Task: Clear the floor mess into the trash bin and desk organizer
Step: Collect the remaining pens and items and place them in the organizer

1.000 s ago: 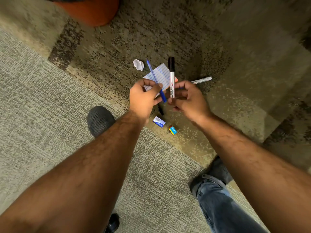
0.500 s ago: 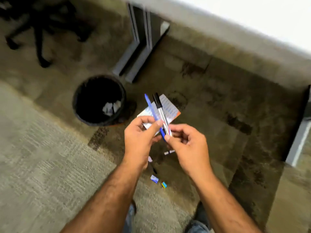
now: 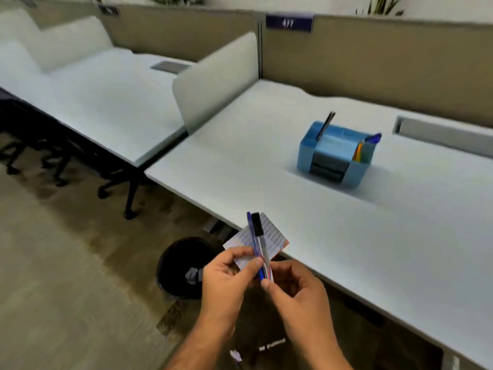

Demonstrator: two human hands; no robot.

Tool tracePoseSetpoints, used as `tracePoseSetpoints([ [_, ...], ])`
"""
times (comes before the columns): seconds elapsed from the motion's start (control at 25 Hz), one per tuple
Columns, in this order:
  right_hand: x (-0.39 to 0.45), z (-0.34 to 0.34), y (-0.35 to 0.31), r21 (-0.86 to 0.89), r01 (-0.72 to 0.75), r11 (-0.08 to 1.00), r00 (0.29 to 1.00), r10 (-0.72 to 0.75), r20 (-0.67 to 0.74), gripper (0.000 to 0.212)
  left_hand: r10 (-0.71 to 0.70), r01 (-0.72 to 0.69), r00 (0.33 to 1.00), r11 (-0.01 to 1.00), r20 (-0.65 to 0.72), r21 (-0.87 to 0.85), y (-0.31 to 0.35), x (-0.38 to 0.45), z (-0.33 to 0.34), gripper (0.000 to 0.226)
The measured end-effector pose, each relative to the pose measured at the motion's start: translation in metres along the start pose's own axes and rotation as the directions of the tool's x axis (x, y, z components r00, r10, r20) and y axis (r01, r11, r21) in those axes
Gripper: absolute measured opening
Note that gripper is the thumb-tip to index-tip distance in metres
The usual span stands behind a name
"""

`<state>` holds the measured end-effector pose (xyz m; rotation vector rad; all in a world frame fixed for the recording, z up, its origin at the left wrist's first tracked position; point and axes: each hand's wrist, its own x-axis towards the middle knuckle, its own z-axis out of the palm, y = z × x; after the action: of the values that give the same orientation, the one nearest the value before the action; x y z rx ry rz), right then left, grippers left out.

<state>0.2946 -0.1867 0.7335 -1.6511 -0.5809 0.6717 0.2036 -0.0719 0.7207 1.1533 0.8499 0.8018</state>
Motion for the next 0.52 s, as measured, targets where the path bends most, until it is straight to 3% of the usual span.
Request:
tracePoseSetpoints([
  [0.28, -0.014, -0.053, -0.077, -0.064, 0.000, 0.998, 1.000, 0.002, 0.028, 0.023, -0.050, 0.051, 0.996, 0.999, 0.069, -0.009, 0.073, -0.034, 0.056, 0.024],
  [0.52, 0.000, -0.050, -0.118, -0.093, -0.015, 0.996, 0.995, 0.006, -0.098, 0.013, -0.068, 0.061, 0.987, 0.997, 0.143, 0.049, 0.111, -0.009, 0.065, 0.025],
])
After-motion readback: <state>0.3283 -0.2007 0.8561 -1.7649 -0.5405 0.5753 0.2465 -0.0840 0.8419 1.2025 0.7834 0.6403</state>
